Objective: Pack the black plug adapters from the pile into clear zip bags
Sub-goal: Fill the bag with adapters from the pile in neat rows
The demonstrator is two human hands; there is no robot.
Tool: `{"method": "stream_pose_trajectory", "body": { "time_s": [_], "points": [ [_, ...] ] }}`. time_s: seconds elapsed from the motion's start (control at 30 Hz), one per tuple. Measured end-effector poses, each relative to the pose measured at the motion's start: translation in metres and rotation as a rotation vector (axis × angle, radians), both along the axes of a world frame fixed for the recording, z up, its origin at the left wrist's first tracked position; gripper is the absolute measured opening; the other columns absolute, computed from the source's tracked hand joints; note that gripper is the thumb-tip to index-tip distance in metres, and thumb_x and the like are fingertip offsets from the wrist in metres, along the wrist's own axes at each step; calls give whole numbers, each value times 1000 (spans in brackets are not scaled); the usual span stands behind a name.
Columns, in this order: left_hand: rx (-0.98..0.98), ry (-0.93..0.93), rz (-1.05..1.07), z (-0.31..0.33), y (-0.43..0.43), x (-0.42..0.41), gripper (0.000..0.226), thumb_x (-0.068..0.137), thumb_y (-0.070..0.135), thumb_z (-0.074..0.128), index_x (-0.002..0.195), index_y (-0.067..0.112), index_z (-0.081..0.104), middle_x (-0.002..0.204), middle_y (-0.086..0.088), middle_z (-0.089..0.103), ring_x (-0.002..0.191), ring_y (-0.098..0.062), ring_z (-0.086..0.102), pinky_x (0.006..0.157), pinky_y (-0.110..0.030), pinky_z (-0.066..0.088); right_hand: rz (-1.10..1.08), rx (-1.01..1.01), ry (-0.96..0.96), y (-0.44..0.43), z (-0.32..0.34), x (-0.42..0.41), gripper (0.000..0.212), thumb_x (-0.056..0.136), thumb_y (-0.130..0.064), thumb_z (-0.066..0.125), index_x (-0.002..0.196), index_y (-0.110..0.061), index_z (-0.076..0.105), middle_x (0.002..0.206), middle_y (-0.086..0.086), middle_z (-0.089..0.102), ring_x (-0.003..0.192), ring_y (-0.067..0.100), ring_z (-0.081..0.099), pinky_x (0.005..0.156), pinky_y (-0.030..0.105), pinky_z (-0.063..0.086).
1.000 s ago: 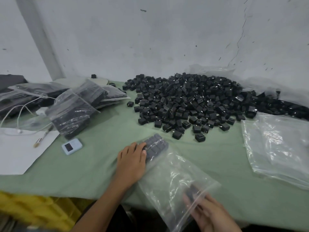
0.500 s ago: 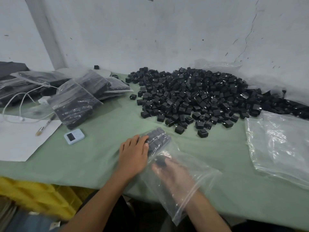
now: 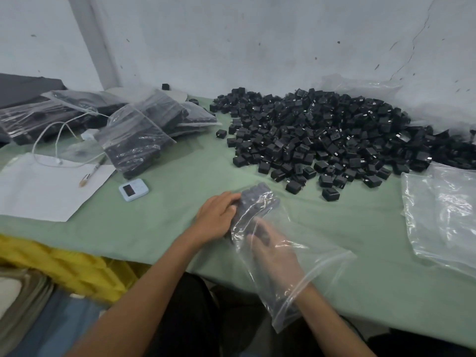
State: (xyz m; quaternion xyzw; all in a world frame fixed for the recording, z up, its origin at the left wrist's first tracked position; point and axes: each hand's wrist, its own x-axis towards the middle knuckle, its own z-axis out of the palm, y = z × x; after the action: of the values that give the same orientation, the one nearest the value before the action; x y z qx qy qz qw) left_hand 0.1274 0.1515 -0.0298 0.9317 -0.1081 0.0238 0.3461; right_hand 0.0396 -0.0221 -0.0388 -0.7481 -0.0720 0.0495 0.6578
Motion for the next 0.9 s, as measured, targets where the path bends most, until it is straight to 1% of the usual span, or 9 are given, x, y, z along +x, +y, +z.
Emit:
{"method": "stream_pose_trajectory", "body": {
  "time_s": [0.1,0.17,0.27,0.37,0.43,0.5,0.57,0.73,0.9],
  "points": [
    [103,-90,-10,-6,1,-7,38,106,25,37,142,24,49,145,3,49,132,-20,43,114,-36,28,-29,169,16,4,-1,0,25,96,-16,64,120,-23,63,112,3,71,106,17,68,85,30,55],
    [139,-86,-17,-7,2,-7,41,107,30,35,146,24,46,151,1,44,137,-19,38,116,-35,25,-33,136,-11,6,0,2,27,96,-10,63,120,-22,66,115,4,71,111,20,66,93,37,53],
    [186,-81,-40,-7,5,-7,42,107,33,34,148,25,43,153,0,41,140,-18,35,116,-34,24,-41,-34,-52,6,6,6,28,89,-11,72,114,-24,70,118,2,69,111,20,66,97,36,53],
    [149,-71,-13,-6,3,-7,41,107,31,37,146,24,46,153,-2,42,142,-19,34,118,-38,24,-13,-297,-44,5,13,13,41,95,-17,65,136,-17,58,138,1,58,128,23,53,106,25,41],
    [25,-82,-8,-3,2,-8,35,106,22,42,137,17,55,142,-4,53,135,-23,44,115,-40,30,-33,-495,-94,4,15,16,44,100,-25,56,144,-19,49,143,0,52,133,19,47,108,27,34],
    [-98,-126,-11,-1,4,-10,26,103,10,43,122,10,62,114,-2,62,112,-22,55,103,-40,40,-26,-519,-123,5,15,15,38,103,-30,49,139,-18,53,135,3,58,125,21,53,104,31,39],
    [-115,-162,27,-1,10,-16,25,102,8,42,116,9,63,105,-1,60,104,-21,55,98,-37,42,-49,-563,-153,7,12,13,35,103,-29,46,133,-18,58,130,6,58,118,23,54,99,30,41],
    [-118,-186,96,-7,18,-42,32,101,15,40,122,13,63,116,-1,61,111,-17,54,101,-33,41,12,-601,-228,8,12,14,32,100,-14,48,126,-16,66,126,13,55,114,27,52,94,26,40],
    [-253,-122,235,-15,21,-70,35,98,15,57,133,21,58,138,9,53,131,-9,47,115,-32,34,107,-553,-174,3,16,13,32,101,-26,51,131,-25,62,134,6,53,122,20,49,91,10,33]
  ]
}}
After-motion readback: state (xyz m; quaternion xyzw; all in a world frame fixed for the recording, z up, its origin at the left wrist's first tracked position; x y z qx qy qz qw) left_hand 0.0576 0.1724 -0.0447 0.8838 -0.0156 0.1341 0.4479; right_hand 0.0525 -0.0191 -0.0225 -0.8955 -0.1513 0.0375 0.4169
